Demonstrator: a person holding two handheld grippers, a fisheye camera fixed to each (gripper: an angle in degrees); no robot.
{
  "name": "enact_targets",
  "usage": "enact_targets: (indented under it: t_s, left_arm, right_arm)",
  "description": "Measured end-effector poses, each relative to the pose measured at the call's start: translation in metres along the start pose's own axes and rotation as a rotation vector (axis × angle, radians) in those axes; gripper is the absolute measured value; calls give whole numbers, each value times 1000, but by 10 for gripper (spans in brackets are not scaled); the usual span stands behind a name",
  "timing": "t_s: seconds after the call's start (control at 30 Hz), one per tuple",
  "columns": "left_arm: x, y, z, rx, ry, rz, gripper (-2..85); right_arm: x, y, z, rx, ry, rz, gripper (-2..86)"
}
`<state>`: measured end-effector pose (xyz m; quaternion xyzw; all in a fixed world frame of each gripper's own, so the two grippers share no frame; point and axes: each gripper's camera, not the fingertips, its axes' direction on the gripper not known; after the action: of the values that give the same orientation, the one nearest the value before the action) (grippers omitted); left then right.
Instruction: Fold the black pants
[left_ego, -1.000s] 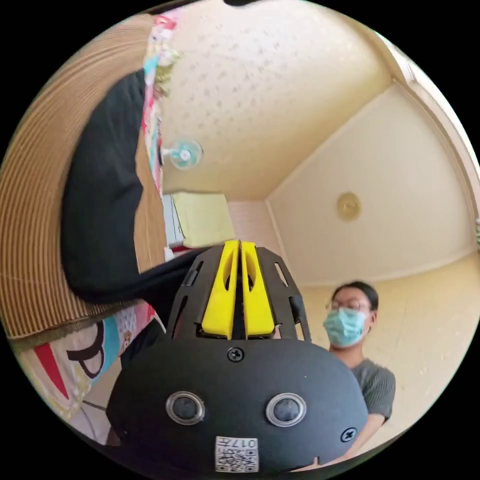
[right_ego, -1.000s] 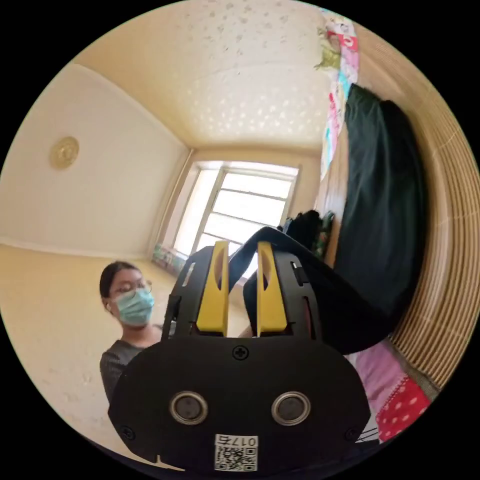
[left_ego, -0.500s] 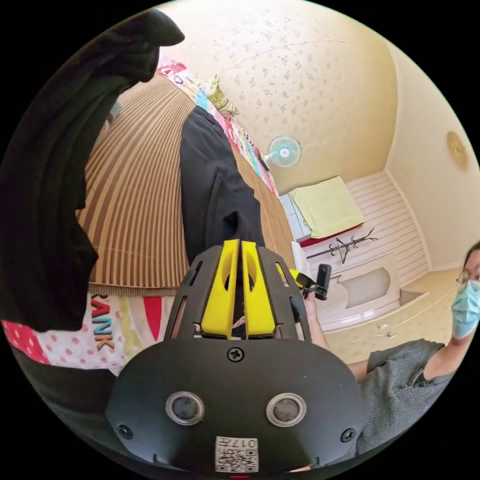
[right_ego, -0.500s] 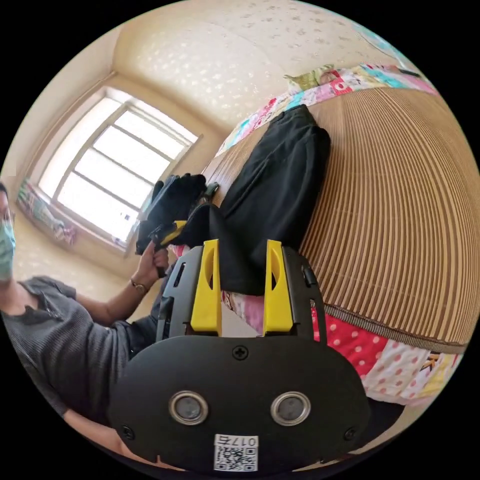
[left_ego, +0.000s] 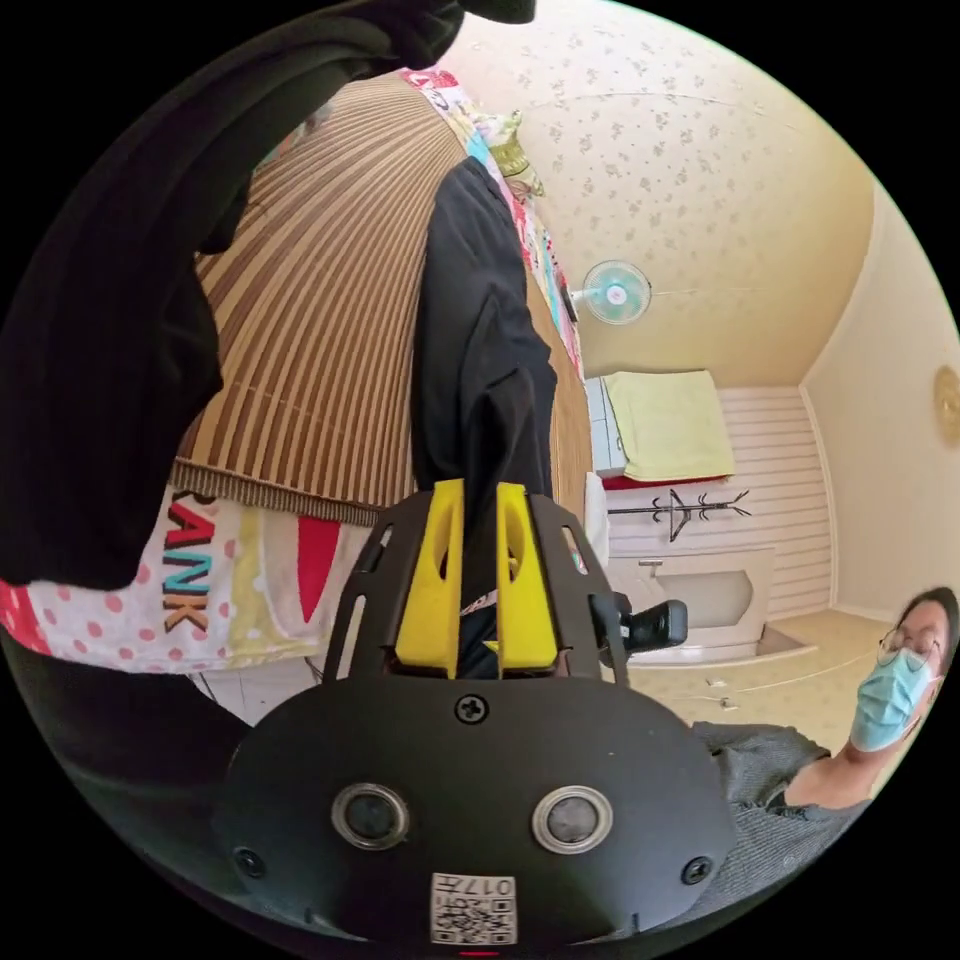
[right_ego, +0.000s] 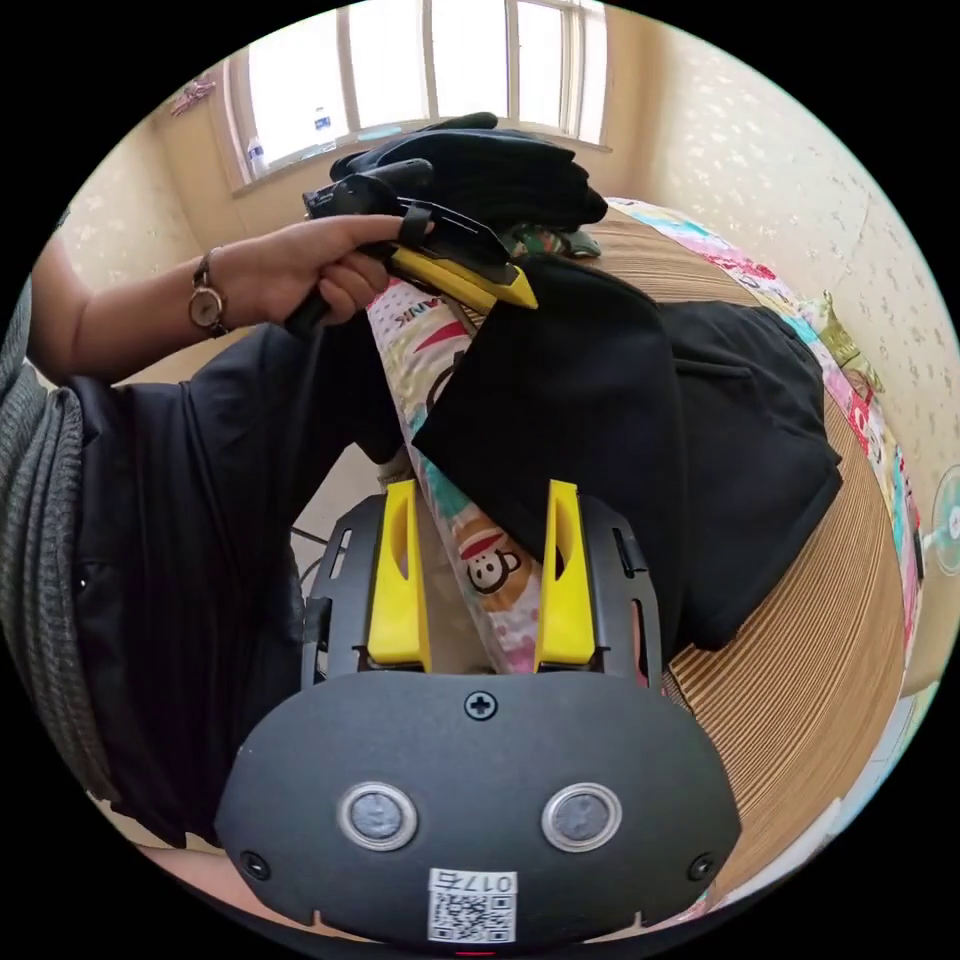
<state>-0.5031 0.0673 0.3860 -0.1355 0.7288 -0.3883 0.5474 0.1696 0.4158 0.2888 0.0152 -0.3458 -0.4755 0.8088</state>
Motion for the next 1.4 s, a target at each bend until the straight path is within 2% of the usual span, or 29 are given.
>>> enact_targets:
  t_s: [0.13,0.2,0.27,0.3,0.33,0.5,0.57,0.63,0.7,0.77,0.8,0.87,0.97,1.07,1.13,1.2,1.3,1.4]
  left_arm:
    - [0,6,11,-72,245,-112,23]
    - [-7,15,31,-99,486,-243,21]
    - [-7,19,45,-81,658,-306,24]
    - [-1,17,53,-71,721,-325,25]
    - [4,15,56,-69,732,-323,26]
    - [71,-39,83,-81,670,-98,48]
    - [88,-62,93,-108,664,45,81]
    - [99,-75,99,-125,529,145,109]
    - [107,-71,106,-105,205,247,116]
    - [99,-58,119,-89,-26,262,121]
    - [89,-46,129,-76,-130,261,127]
    - [69,-28,143,-73,-221,247,135]
    - [33,-6,164,-69,-293,197,148]
    - [10,3,184,-43,-263,183,140]
    - [8,3,197,-29,-241,207,126]
    - [8,-3,225,-67,-308,230,96]
    - [11,-4,257,-115,-407,261,74]
    - [10,-1,282,-138,-498,268,44]
  right_arm:
    - [-51,-18,36,-83,117,-111,184]
    - [-71,-18,37,-57,255,-111,171]
    - [-100,-13,35,33,609,-98,129]
    - [-108,-11,36,53,688,-113,128]
    - [-120,-6,37,96,806,-129,124]
    - [-98,2,17,188,951,-13,102]
    - [-55,6,-6,243,997,92,42]
    - [-5,11,-25,261,923,228,35]
    - [58,22,-32,258,739,363,35]
    - [151,49,-21,191,475,599,39]
    - [171,58,-18,180,437,670,40]
    - [217,102,-17,234,328,858,38]
    - [233,143,-25,368,165,913,58]
    - [243,165,-13,393,32,958,97]
    - [248,170,-1,361,-3,986,112]
    - [245,171,3,358,24,985,115]
    - [225,157,0,374,141,884,100]
    - [214,132,15,275,249,784,93]
